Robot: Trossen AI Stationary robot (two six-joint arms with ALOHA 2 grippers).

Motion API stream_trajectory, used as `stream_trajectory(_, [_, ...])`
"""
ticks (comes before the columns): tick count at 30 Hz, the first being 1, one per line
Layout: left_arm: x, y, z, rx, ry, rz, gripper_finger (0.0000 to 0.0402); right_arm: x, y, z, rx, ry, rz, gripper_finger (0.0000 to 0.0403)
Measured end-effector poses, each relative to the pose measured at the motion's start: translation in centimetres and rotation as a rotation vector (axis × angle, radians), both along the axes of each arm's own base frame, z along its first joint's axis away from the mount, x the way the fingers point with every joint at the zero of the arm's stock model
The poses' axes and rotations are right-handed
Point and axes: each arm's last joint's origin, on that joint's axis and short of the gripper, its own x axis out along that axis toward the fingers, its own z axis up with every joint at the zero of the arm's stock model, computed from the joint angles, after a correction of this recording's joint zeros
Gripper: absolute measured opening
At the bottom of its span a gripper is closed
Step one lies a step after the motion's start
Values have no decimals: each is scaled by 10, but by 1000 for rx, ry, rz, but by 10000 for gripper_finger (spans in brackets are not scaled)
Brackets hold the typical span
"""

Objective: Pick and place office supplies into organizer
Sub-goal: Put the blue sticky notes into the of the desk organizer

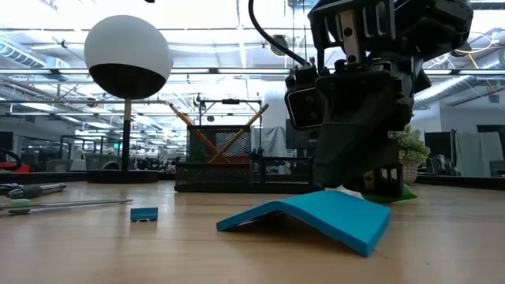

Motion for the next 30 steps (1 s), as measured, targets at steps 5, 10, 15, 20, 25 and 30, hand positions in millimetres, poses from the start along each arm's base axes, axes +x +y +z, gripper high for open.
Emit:
stream_trajectory(5, [0,0,0,0,0,0,47,-1,1,-2,-18,18,-16,116])
stream_trajectory(10, [0,0,0,0,0,0,47,-5,5,-4,-63,37,-18,163])
stream_trajectory(15, [0,0,0,0,1,-1,47,-6,10,-3,-51,29,-11,192])
stream_trajectory(20, [0,0,0,0,0,-1,47,-7,16,-3,-30,30,-6,196])
stream_trajectory(25, [0,0,0,0,0,0,47,-7,18,-2,-8,24,-5,191])
stream_trajectory(30, [0,0,0,0,0,-1,47,0,20,-7,36,-9,-32,186])
